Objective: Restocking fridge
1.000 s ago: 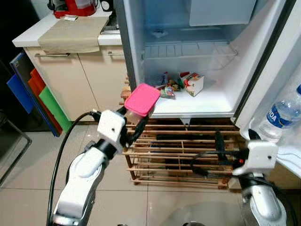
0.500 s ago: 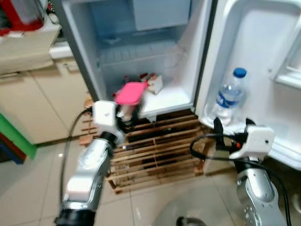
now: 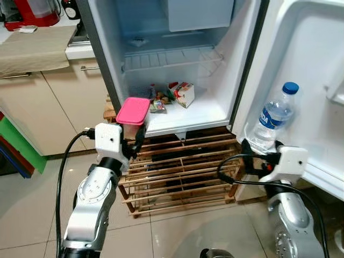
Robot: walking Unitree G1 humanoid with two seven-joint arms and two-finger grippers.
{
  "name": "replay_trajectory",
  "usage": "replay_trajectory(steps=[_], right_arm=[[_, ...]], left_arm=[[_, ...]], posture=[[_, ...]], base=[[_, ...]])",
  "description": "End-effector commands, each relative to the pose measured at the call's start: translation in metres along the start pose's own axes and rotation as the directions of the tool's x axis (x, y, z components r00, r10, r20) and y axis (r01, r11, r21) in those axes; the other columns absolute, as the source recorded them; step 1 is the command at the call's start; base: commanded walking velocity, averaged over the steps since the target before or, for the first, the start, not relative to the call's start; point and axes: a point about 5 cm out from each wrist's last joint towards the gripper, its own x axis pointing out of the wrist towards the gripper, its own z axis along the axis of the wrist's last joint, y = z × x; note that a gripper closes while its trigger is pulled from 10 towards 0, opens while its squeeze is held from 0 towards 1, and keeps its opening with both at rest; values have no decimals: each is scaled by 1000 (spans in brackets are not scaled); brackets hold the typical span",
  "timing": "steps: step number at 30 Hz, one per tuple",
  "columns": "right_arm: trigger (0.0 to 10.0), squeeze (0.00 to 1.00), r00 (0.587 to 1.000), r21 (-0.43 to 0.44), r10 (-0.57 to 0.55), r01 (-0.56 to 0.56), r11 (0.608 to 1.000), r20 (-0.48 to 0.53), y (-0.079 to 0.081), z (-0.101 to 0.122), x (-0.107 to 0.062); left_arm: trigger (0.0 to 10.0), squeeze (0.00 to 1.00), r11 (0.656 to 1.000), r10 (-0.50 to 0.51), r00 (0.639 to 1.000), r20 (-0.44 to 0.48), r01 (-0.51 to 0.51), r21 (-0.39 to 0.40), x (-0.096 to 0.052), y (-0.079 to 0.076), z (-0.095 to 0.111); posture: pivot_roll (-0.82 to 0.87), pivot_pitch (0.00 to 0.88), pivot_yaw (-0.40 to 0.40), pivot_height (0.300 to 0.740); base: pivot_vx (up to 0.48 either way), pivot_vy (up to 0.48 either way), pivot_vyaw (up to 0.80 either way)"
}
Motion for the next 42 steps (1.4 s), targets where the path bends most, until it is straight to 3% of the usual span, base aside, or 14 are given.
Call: replay_trajectory(steps=[1,2,6,13,19,28,36,42], right_arm=[[10000,0,992,-38,52,-48,998,111,9,23,7],[10000,0,990,-10,49,-48,999,135,10,30,10],[10000,0,990,16,37,-40,999,137,10,32,14],[10000,0,991,14,46,-48,999,123,11,29,14],[10000,0,991,19,56,-59,998,121,13,29,13],[10000,0,994,12,59,-60,998,93,13,24,4],[10000,0,993,-11,46,-45,999,104,3,30,5],[10000,0,978,35,182,-186,982,105,17,40,9]], left_arm=[[10000,0,999,-15,996,83,11,41,5,-3,19],[10000,0,998,-13,991,131,5,66,8,-5,29],[10000,0,997,-26,987,161,13,79,11,-8,35],[10000,0,998,-27,983,184,16,61,18,-10,42],[10000,0,999,-14,981,195,5,48,15,-11,43],[10000,0,999,-11,989,147,4,48,18,-11,36],[10000,0,998,59,994,90,-60,3,34,0,31],[10000,0,994,113,991,66,-112,-10,50,10,27]], posture=[[-112,0,54,736],[-112,0,54,736],[-110,0,53,736],[-112,0,55,736],[-117,0,60,736],[-122,0,61,736],[-129,0,66,736],[-137,0,72,736]], base=[[472,0,0],[465,0,0],[463,0,0],[461,0,0],[437,0,0],[0,0,0],[0,0,0],[0,0,0]])
